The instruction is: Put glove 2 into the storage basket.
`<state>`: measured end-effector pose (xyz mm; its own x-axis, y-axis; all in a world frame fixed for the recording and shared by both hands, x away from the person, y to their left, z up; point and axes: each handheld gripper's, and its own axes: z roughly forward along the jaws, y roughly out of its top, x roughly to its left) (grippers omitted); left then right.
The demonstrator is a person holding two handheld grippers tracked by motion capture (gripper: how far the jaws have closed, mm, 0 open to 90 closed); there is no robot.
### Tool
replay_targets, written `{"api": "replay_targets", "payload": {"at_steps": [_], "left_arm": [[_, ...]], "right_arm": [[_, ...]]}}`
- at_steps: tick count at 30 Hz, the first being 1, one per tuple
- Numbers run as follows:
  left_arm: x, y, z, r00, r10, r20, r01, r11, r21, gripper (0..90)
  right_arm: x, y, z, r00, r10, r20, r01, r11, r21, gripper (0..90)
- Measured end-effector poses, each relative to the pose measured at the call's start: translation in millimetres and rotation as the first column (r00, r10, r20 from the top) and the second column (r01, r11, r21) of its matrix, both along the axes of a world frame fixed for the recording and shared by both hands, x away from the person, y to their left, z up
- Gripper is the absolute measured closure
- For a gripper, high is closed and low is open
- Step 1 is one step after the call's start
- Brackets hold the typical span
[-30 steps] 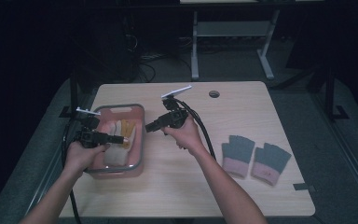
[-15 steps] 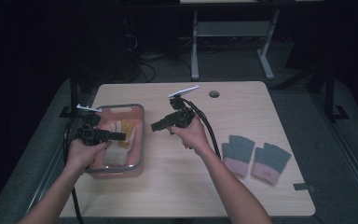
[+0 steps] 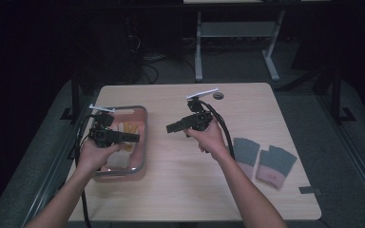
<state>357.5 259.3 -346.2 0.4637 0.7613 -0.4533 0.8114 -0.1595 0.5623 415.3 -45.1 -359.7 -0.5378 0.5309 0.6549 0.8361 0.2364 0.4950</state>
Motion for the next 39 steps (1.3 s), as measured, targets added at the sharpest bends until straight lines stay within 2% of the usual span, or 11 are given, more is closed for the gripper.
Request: {"api": "replay_targets", "payload": {"at_steps": [2,11,25,34,39], "left_arm": [[-0.6,-5.5,2.0,1.0000,-0.006,0.001,0.006,0.9999,-0.014,48.7],[-2.0,-32.5,6.0,0.9977,-0.065,0.021,0.065,0.9976,-0.025,45.0],[-2.3,-59.2,8.6,0.9916,-0.125,0.035,0.126,0.9913,-0.037,40.5],[-2.9,-74.0,8.8,0.9889,-0.142,0.045,0.144,0.9882,-0.052,37.7],[-3.1,-84.9,8.1,0.9864,-0.157,0.049,0.159,0.9862,-0.046,35.7]], "right_arm": [[-0.9,-7.6,-0.6,1.0000,-0.005,-0.003,0.005,1.0000,0.008,55.7],[-5.5,-31.1,-0.4,0.9995,-0.032,-0.001,0.032,0.9993,0.021,52.3],[-13.5,-58.7,-1.2,0.9977,-0.068,-0.002,0.068,0.9974,0.025,49.8],[-18.2,-74.5,-0.8,0.9963,-0.086,0.007,0.086,0.9960,0.027,48.7],[-21.4,-83.7,-2.5,0.9956,-0.093,0.010,0.093,0.9953,0.029,48.1]]}}
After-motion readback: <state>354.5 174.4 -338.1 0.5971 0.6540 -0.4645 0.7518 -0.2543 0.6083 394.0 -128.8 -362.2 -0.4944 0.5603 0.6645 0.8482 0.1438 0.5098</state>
